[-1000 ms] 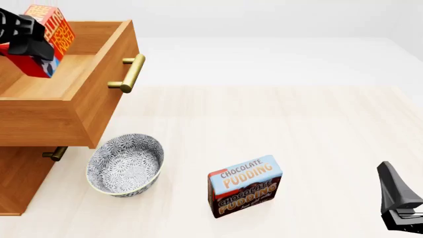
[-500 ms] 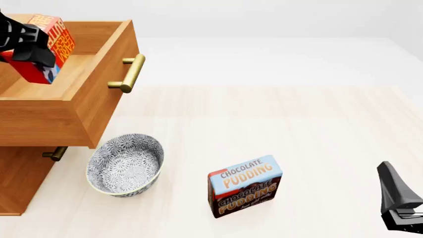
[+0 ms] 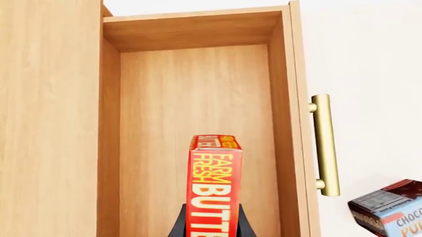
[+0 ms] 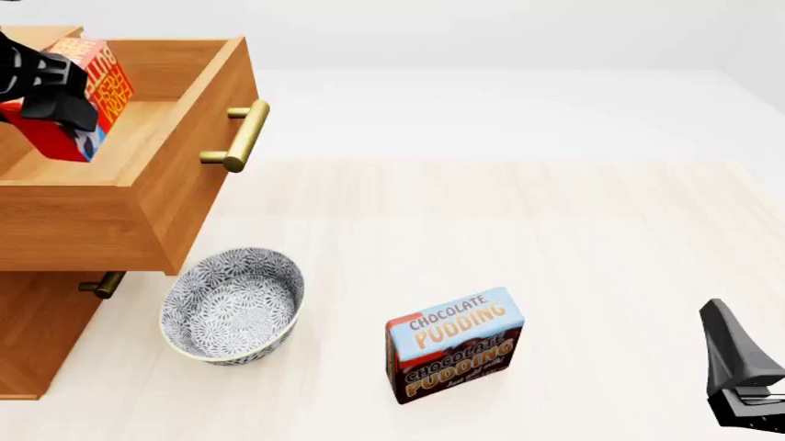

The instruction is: Put the butter at the back in the top drawer of the cabinet and close it.

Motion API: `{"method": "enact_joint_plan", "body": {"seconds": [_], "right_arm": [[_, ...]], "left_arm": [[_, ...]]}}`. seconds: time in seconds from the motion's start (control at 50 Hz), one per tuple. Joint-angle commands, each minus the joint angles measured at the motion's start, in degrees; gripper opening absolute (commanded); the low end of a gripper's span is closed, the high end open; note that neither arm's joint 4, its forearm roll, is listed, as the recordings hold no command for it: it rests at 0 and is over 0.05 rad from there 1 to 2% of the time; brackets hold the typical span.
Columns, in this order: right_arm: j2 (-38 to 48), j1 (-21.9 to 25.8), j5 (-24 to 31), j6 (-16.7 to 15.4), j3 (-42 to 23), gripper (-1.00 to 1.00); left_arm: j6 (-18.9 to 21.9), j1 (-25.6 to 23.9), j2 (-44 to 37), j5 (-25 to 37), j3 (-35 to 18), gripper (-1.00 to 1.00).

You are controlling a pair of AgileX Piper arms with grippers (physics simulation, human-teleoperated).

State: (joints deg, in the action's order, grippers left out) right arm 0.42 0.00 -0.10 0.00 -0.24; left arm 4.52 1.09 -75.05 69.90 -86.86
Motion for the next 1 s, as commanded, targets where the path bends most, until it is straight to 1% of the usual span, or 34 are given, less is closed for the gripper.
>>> {"method": "enact_joint_plan", "body": {"seconds": [0.02,1.0], "right_arm": [[0.0,0.0,0.0,0.0,0.0,1.0],[0.0,0.0,0.0,0.0,0.0,1.0]], "left_arm": [[1.1,0.7,-0.3,0.0,-0.9,-1.0],[0.9,1.5,-5.0,0.0,-2.4,-1.0]]}}
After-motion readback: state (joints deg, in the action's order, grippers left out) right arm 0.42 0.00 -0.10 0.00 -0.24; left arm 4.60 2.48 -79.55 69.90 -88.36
